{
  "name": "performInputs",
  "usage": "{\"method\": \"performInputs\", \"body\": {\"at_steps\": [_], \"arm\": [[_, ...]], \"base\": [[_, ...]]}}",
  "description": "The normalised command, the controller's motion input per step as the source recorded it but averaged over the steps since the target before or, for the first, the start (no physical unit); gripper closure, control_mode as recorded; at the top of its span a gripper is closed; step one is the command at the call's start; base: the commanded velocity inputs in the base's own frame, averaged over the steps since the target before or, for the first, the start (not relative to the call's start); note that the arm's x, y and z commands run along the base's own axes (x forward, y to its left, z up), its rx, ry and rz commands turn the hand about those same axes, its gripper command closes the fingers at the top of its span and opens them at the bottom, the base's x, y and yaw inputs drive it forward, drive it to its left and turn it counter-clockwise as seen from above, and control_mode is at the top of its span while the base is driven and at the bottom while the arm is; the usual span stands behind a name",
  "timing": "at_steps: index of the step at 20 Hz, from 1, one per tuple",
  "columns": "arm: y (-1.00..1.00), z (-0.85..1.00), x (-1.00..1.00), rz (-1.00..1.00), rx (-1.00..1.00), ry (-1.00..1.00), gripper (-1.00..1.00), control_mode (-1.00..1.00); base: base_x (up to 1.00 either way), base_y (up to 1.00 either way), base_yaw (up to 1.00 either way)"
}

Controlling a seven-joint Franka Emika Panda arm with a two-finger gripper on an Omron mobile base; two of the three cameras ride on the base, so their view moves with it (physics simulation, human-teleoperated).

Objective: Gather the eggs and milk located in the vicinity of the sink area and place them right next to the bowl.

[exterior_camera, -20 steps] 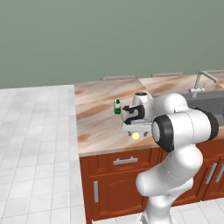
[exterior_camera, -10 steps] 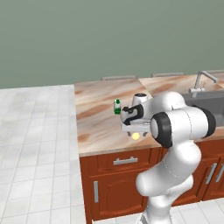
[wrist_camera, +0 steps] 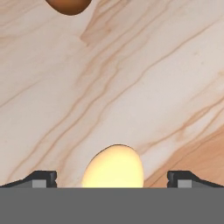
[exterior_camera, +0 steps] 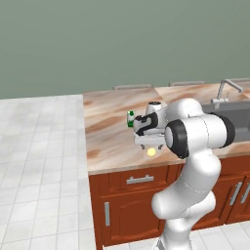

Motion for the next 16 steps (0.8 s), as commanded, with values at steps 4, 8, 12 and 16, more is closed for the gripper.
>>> {"method": "performInputs", "body": {"at_steps": [4, 8, 12, 16], "arm": [[0.00, -0.06, -0.01, 0.00, 0.00, 0.00, -1.00, -1.00], [0.00, -0.10, -0.04, 0.00, 0.00, 0.00, -1.00, -1.00], [0.00, -0.08, -0.09, 0.00, 0.00, 0.00, -1.00, -1.00], [0.00, -0.12, -0.01, 0.00, 0.00, 0.00, -1.00, -1.00]], "base": [[0.00, 0.00, 0.00], [0.00, 0.00, 0.00], [0.00, 0.00, 0.00], [0.00, 0.00, 0.00]]}}
